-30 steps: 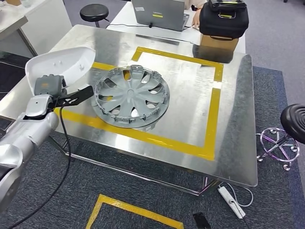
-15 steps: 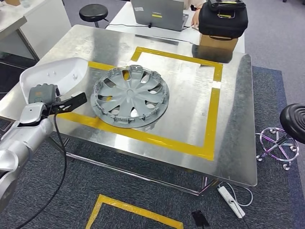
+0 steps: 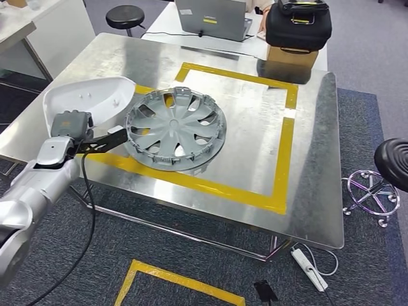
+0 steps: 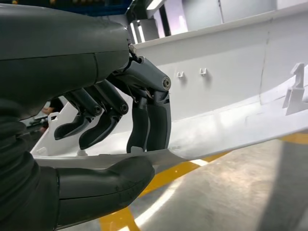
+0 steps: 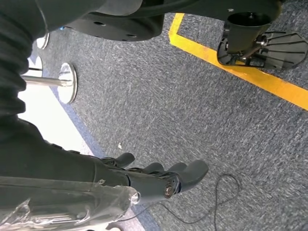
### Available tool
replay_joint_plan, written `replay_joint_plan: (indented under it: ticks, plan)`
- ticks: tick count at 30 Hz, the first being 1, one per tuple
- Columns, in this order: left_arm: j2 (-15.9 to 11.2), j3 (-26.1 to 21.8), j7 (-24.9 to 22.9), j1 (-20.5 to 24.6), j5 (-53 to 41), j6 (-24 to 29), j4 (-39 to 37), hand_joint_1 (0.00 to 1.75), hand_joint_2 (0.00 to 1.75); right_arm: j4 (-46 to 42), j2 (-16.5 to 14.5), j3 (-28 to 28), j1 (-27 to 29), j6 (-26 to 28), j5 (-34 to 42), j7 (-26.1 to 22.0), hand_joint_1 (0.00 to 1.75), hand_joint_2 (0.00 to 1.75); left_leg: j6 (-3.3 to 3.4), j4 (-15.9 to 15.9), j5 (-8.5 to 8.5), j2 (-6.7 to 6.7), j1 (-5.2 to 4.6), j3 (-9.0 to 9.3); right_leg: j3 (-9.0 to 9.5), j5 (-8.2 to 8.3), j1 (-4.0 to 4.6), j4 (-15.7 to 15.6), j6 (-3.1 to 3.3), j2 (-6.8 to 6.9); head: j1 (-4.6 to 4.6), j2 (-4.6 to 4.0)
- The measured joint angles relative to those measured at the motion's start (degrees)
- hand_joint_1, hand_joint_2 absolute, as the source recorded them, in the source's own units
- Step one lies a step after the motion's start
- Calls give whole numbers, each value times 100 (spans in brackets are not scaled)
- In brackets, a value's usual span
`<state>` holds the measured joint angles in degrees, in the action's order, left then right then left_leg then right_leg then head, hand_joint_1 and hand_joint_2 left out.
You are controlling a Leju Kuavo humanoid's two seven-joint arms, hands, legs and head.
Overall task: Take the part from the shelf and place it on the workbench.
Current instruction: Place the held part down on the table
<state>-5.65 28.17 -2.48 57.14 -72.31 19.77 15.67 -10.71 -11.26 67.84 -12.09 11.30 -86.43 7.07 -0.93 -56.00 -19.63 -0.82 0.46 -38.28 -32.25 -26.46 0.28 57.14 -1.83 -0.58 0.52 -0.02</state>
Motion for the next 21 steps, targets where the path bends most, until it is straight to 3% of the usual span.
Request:
replay_joint_plan:
  ticks: [6, 13, 17, 21]
  plan:
    - [257, 20, 36, 104, -115, -75, 0, 175, 175, 0, -19, -7, -31, -37, -16, 15, 0, 175, -2, 0, 1, 1, -1, 0, 7, 5, 0, 0, 2, -8, 1, 0]
    - [335, 21, 74, 85, -244, -171, -1, 175, 175, 0, -20, -8, -22, -49, -10, 17, 0, 175, -4, 0, 1, 4, 4, 0, 4, 6, 4, 1, 6, -10, -1, 0]
    - [308, 4, 72, 4, -231, -314, -2, 0, 175, 0, -21, -9, -8, -55, -10, 20, 0, 0, -5, 1, 0, 4, 6, 0, 6, 3, 10, 1, 10, -10, 0, 0]
    - [252, -20, 66, -90, -186, -437, -4, 0, 175, 0, -22, -18, 12, -57, -8, 19, 0, 0, -6, 1, 0, 4, 6, 0, 5, 2, 10, 1, 12, -10, 1, 0]
